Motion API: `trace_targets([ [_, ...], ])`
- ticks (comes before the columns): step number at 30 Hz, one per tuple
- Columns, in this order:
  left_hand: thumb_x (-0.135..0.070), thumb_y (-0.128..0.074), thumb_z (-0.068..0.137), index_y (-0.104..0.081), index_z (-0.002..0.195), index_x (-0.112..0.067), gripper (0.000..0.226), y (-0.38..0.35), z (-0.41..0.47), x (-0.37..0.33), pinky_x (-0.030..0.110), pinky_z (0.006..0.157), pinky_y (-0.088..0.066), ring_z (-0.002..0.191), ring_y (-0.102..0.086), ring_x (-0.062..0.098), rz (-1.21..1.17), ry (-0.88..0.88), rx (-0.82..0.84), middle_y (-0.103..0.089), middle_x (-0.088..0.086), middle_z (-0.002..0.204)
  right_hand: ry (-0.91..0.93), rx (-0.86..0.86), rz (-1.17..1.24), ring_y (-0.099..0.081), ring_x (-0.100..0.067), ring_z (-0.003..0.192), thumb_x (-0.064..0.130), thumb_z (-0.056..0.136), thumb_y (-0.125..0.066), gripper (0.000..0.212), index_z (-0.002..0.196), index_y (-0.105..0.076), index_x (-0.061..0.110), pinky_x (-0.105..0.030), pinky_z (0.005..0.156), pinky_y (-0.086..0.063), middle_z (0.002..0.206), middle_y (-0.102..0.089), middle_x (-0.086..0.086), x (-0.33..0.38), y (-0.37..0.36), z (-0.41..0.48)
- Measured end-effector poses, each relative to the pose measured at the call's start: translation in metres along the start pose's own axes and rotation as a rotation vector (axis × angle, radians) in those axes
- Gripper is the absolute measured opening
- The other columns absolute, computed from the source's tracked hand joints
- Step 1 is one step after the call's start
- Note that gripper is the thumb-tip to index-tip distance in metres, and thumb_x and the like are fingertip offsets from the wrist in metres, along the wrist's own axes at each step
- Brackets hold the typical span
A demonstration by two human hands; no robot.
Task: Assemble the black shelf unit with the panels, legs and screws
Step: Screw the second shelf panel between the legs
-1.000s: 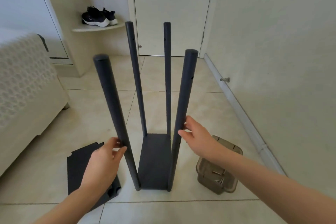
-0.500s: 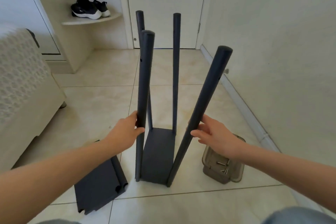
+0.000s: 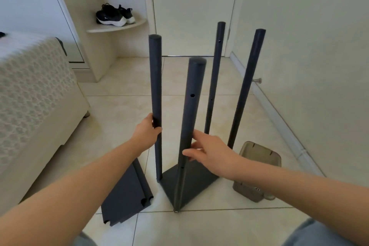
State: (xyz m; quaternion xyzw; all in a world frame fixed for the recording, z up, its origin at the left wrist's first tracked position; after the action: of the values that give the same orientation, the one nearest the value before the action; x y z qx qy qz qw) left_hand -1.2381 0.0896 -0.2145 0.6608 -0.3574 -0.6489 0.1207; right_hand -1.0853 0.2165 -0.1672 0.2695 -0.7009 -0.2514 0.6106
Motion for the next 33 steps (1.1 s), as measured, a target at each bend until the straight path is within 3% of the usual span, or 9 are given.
trace_targets([
  [5, -0.018, -0.051, 0.103, -0.044, 0.141, -0.009, 0.039, 0.009, 0.002, 0.007, 0.047, 0.103, -0.049, 0.118, -0.058, 0.031, -0.032, 0.034, 0.059, -0.059, 0.012, 0.133, -0.002, -0.018, 0.004, -0.061, -0.015, 0.117, 0.031, 0.098, -0.054, 0.042, 0.139, -0.045, 0.024, -0.027, 0.098, -0.046, 0.132, -0.06, 0.002, 0.011, -0.024, 0.007],
  [8, -0.015, -0.054, 0.102, -0.036, 0.15, -0.01, 0.051, 0.011, -0.003, 0.01, 0.049, 0.108, -0.046, 0.133, -0.05, 0.031, 0.017, 0.019, 0.087, -0.05, 0.011, 0.147, 0.002, -0.001, 0.041, -0.062, -0.012, 0.113, 0.03, 0.096, -0.058, 0.038, 0.134, -0.049, 0.025, -0.023, 0.095, -0.046, 0.127, -0.064, 0.002, 0.008, -0.021, 0.009],
  [14, -0.008, -0.058, 0.097, -0.025, 0.157, -0.012, 0.068, 0.011, -0.025, 0.014, 0.046, 0.114, -0.039, 0.144, -0.038, 0.028, 0.179, 0.001, 0.281, -0.036, 0.009, 0.158, -0.139, -0.135, 0.042, -0.062, -0.008, 0.104, 0.03, 0.094, -0.063, 0.035, 0.127, -0.055, 0.026, -0.016, 0.083, -0.045, 0.113, -0.066, 0.007, -0.046, 0.034, 0.019],
  [18, -0.013, -0.063, 0.094, -0.05, 0.139, -0.024, 0.047, 0.001, -0.052, -0.001, 0.033, 0.114, -0.036, 0.131, -0.05, 0.012, 0.244, -0.072, 0.531, -0.053, -0.011, 0.14, -0.333, -0.236, -0.029, -0.059, -0.016, 0.106, 0.024, 0.095, -0.06, 0.033, 0.127, -0.057, 0.013, -0.03, 0.091, -0.049, 0.122, -0.062, -0.004, -0.103, 0.074, 0.019],
  [20, -0.02, -0.069, 0.092, -0.043, 0.141, -0.03, 0.057, -0.006, -0.066, -0.011, 0.029, 0.112, -0.035, 0.129, -0.049, 0.009, 0.2, -0.096, 0.625, -0.051, -0.016, 0.136, -0.441, -0.299, -0.014, -0.059, -0.025, 0.112, 0.023, 0.097, -0.057, 0.038, 0.131, -0.053, 0.005, -0.038, 0.097, -0.049, 0.126, -0.06, -0.012, -0.125, 0.088, 0.017],
  [22, -0.027, -0.072, 0.09, -0.041, 0.144, -0.029, 0.062, -0.01, -0.07, -0.017, 0.026, 0.11, -0.037, 0.125, -0.052, 0.007, 0.175, -0.112, 0.623, -0.053, -0.014, 0.135, -0.521, -0.366, 0.118, -0.058, -0.032, 0.113, 0.023, 0.099, -0.056, 0.054, 0.145, -0.037, 0.002, -0.045, 0.098, -0.05, 0.13, -0.055, -0.018, -0.139, 0.098, 0.018],
  [25, -0.023, -0.067, 0.094, -0.052, 0.136, -0.022, 0.044, -0.009, -0.069, -0.02, 0.021, 0.104, -0.041, 0.113, -0.059, 0.002, 0.105, -0.124, 0.553, -0.06, -0.018, 0.121, -0.466, -0.449, 0.311, -0.05, -0.033, 0.125, 0.017, 0.098, -0.057, 0.068, 0.154, -0.017, 0.015, -0.047, 0.103, -0.046, 0.144, -0.045, -0.015, -0.138, 0.108, 0.027],
  [29, -0.018, -0.064, 0.096, -0.062, 0.123, -0.02, 0.027, -0.004, -0.066, -0.02, 0.02, 0.095, -0.051, 0.11, -0.063, 0.007, 0.109, -0.15, 0.509, -0.065, -0.013, 0.119, -0.368, -0.48, 0.355, -0.042, -0.027, 0.134, 0.009, 0.098, -0.054, 0.062, 0.151, -0.024, 0.023, -0.053, 0.11, -0.038, 0.148, -0.042, -0.006, -0.129, 0.112, 0.037],
  [33, -0.017, -0.064, 0.096, -0.064, 0.117, -0.022, 0.021, -0.001, -0.063, -0.017, 0.013, 0.085, -0.051, 0.106, -0.064, 0.005, 0.138, -0.176, 0.493, -0.066, -0.013, 0.115, -0.339, -0.515, 0.352, -0.05, -0.021, 0.117, 0.007, 0.1, -0.05, 0.048, 0.141, -0.031, 0.021, -0.045, 0.103, -0.043, 0.141, -0.048, -0.007, -0.123, 0.11, 0.038],
])
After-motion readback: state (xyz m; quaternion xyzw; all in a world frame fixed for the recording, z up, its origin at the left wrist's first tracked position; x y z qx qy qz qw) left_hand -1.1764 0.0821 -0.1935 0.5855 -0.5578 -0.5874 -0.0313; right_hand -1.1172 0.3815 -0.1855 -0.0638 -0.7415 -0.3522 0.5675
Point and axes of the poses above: each hand's wrist, its own z-axis towards the middle knuckle, its own y-axis out of the back of the hand, x = y × z, the point moved 6 cm from there along z, towards the middle knuckle
